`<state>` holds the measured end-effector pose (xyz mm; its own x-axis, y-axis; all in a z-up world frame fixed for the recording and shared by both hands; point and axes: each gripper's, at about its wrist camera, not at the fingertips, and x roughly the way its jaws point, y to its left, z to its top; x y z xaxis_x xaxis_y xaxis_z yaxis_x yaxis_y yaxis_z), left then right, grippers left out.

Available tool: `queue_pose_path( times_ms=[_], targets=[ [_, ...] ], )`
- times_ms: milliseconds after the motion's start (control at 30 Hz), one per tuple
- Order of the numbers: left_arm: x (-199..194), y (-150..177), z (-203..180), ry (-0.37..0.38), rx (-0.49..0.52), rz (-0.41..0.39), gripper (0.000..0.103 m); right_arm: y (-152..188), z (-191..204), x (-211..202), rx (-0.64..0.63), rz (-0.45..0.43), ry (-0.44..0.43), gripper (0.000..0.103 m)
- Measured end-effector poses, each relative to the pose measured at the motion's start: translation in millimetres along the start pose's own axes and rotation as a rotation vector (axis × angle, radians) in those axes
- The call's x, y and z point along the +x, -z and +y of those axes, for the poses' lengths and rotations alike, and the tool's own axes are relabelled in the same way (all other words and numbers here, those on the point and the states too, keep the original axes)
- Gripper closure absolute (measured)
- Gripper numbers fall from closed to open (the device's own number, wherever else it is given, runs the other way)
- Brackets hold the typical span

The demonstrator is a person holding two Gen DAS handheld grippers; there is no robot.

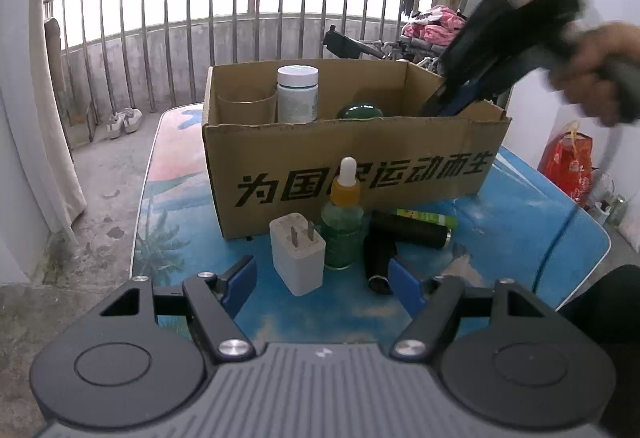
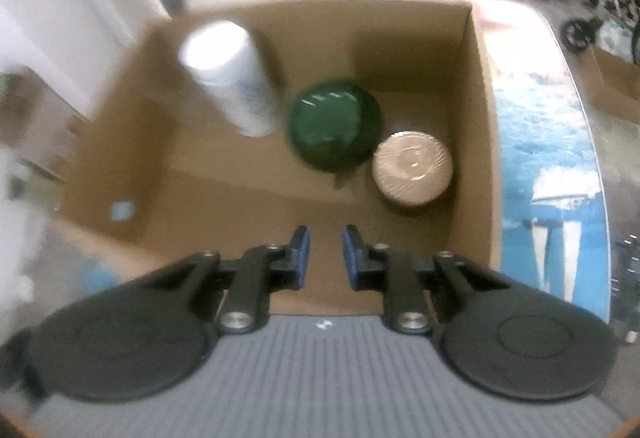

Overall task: Organize rigid objects
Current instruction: 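Withdraw the right tool from the box toward the green dropper bottle, then close the right tool on the green dropper bottle while the left tool grasps the white plug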

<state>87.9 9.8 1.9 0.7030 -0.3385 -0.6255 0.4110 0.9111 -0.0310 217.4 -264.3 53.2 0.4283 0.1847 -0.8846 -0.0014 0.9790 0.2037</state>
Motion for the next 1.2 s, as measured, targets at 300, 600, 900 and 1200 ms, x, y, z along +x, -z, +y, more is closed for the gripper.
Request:
queue_pose_path(
  times_ms=[300,600,900,1200],
  targets=[
    [8,0,-6,-0.041,-0.012,0.032,0.029,104,38,-111,-0.028,-0.267,-0.198,0.072],
    [20,-1,-2,-0.069,0.003,0.023,0.039,138,80,-60,-0.044,-0.267,-0.262,0.070],
    [45,0,4,-0.055,0.024,0.042,0.040,108,102,6,-0.118,-0.274,-0.209,0.070],
    [55,2,20,-0.038,-0.032,0.042,0.054,97,105,39,-0.143,-0.249,-0.145,0.070]
  ],
)
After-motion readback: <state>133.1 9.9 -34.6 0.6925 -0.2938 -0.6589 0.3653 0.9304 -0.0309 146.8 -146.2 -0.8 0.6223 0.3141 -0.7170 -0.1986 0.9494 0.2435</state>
